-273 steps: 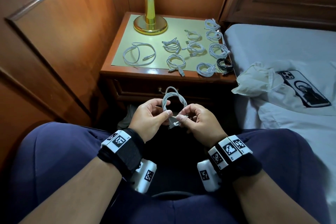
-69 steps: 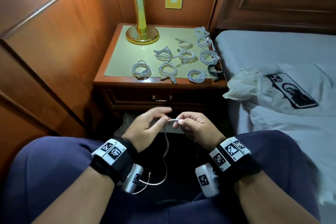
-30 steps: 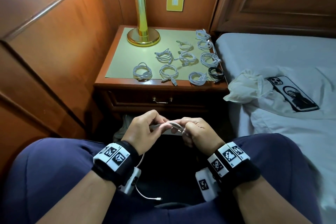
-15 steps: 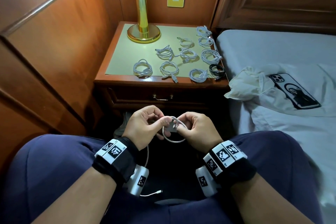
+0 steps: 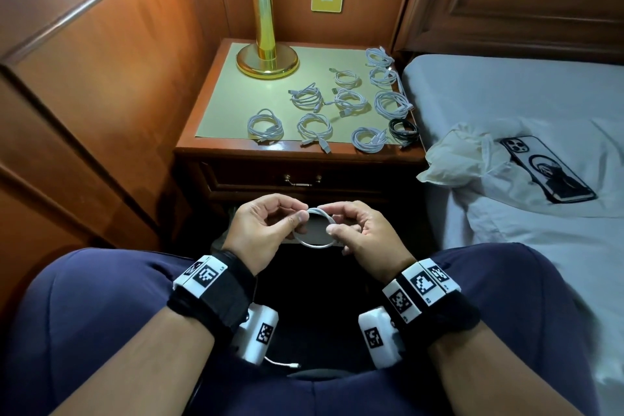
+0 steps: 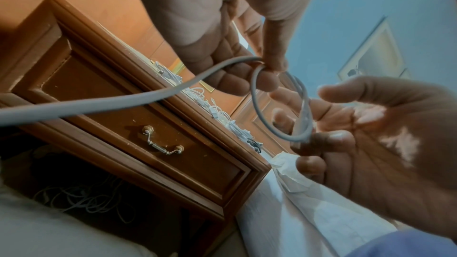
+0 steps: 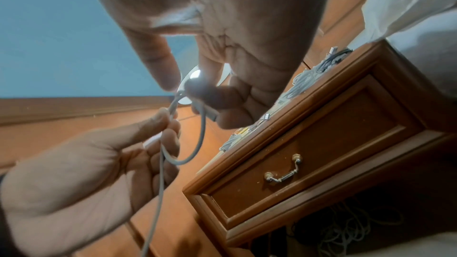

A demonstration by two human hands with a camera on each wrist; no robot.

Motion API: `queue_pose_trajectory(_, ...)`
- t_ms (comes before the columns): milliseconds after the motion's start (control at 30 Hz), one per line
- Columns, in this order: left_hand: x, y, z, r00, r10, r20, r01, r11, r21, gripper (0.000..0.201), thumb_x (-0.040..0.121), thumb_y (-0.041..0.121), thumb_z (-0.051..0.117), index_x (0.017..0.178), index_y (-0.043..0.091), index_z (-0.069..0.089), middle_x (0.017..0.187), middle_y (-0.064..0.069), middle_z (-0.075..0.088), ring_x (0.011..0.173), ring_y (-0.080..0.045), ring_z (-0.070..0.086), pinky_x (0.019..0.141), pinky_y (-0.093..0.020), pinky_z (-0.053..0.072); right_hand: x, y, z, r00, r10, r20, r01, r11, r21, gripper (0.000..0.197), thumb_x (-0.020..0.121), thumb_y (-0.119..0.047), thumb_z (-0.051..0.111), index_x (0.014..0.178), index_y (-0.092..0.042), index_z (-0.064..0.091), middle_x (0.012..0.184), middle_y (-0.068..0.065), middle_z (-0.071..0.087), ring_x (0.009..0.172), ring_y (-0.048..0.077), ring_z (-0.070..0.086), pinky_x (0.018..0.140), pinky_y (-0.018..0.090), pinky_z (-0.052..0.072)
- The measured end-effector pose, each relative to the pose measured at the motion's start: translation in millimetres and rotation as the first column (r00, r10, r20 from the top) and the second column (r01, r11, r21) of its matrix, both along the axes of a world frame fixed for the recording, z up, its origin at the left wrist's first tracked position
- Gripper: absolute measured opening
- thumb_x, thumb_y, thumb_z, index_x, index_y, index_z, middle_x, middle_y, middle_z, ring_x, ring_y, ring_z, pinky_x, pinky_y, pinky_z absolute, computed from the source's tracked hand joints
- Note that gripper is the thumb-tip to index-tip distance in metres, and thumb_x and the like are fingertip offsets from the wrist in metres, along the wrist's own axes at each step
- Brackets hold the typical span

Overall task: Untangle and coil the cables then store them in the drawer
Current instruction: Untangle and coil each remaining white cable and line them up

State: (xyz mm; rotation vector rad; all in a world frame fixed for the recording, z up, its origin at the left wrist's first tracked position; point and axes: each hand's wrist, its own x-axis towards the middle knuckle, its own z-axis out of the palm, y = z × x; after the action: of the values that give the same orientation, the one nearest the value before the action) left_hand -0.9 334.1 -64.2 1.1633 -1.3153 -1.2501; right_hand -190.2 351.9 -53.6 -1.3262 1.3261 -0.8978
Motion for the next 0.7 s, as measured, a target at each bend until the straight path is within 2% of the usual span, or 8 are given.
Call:
queue_pose_trajectory(100, 2, -2, -1, 1.0, 0.004, 0.001, -0.004, 1.0, -0.023, 0.007, 0.084, 0.003, 0.076, 0.087, 0.009, 0.075, 0.079, -0.007, 0.075, 0.071, -0.017, 0.071, 0.064, -0.023, 0.054, -2, -2, 2, 0.983, 0.035, 0.178, -0.052, 0.995, 0.09, 0.025, 0.094, -0.012, 0.053, 0.108, -0.013, 0.074, 0.098, 0.008, 0.072, 0.055, 0.018, 0.054, 0.053, 0.021, 0.046)
queue_pose_trajectory(167, 3, -3, -2, 1.0, 0.002, 0.031, 0.0, 0.999, -0.051, 0.007, 0.082, 0.005, 0.079, 0.087, 0.011, 0.076, 0.082, -0.007, 0.075, 0.075, -0.018, 0.07, 0.066, -0.025, 0.055, -4, -2, -1, 0.983, 0.084, 0.162, -0.098, 0.992, 0.08, 0.027, 0.101, -0.006, 0.047, 0.109, -0.007, 0.074, 0.089, 0.011, 0.073, 0.051, 0.02, 0.053, 0.052, 0.022, 0.045)
queue_pose_trajectory(267, 5, -3, 0, 0.999, -0.001, 0.045, 0.004, 0.998, -0.057, 0.007, 0.082, 0.006, 0.079, 0.087, 0.01, 0.076, 0.083, -0.008, 0.075, 0.074, -0.019, 0.071, 0.065, -0.025, 0.054, -5, -1, -1, 0.986, 0.116, 0.122, -0.123, 0.991, 0.05, 0.024, 0.101, -0.008, 0.051, 0.107, -0.005, 0.073, 0.088, 0.021, 0.07, 0.049, 0.015, 0.052, 0.052, 0.02, 0.044)
queue_pose_trajectory(367, 5, -1, 4, 0.997, -0.005, 0.076, 0.011, 0.996, -0.085, 0.006, 0.083, 0.005, 0.078, 0.088, 0.008, 0.076, 0.082, -0.007, 0.075, 0.071, -0.017, 0.07, 0.066, -0.022, 0.054, -7, -2, 1, 0.969, 0.108, 0.222, -0.13, 0.988, 0.086, 0.022, 0.1, -0.011, 0.053, 0.104, -0.005, 0.073, 0.082, 0.01, 0.07, 0.047, 0.014, 0.05, 0.05, 0.019, 0.042)
queue_pose_trajectory(467, 5, -2, 4, 0.995, -0.034, 0.098, 0.044, 0.994, -0.099, 0.007, 0.085, 0.007, 0.076, 0.092, 0.009, 0.076, 0.08, -0.009, 0.074, 0.072, -0.016, 0.069, 0.071, -0.023, 0.055, -8, -3, 0, 0.969, 0.146, 0.2, -0.154, 0.988, 0.026, 0.019, 0.1, -0.015, 0.055, 0.097, -0.009, 0.073, 0.077, 0.004, 0.068, 0.046, 0.013, 0.046, 0.049, 0.02, 0.041)
queue_pose_trajectory(533, 8, -4, 5, 0.984, -0.073, 0.16, 0.086, 0.993, -0.082, 0.009, 0.089, 0.008, 0.073, 0.097, 0.011, 0.076, 0.08, -0.006, 0.075, 0.07, -0.011, 0.068, 0.067, -0.017, 0.052, -8, -5, 1, 0.953, 0.076, 0.292, -0.089, 0.996, 0.031, 0.019, 0.098, -0.016, 0.056, 0.092, -0.006, 0.072, 0.073, 0.003, 0.065, 0.045, 0.011, 0.042, 0.047, 0.022, 0.039)
queue_pose_trajectory(600, 16, -10, 6, 0.97, -0.088, 0.228, 0.101, 0.994, -0.047, 0.011, 0.093, 0.008, 0.068, 0.098, 0.015, 0.076, 0.076, -0.001, 0.074, 0.06, -0.006, 0.063, 0.06, -0.015, 0.049, -13, -8, 5, 0.898, -0.082, 0.432, 0.055, 0.996, 0.074, 0.021, 0.099, -0.012, 0.052, 0.09, -0.003, 0.07, 0.07, 0.004, 0.063, 0.042, 0.008, 0.037, 0.046, 0.023, 0.036)
queue_pose_trajectory(700, 43, -26, 7, 0.939, 0.126, 0.32, -0.105, 0.991, -0.085, 0.011, 0.093, 0.014, 0.07, 0.094, 0.021, 0.078, 0.062, 0.011, 0.07, 0.051, 0.001, 0.057, 0.059, -0.015, 0.045, -32, -17, 14, 0.778, -0.259, 0.573, 0.226, 0.965, 0.13, 0.022, 0.1, -0.013, 0.048, 0.09, -0.005, 0.066, 0.069, 0.002, 0.061, 0.04, 0.004, 0.033, 0.045, 0.021, 0.033)
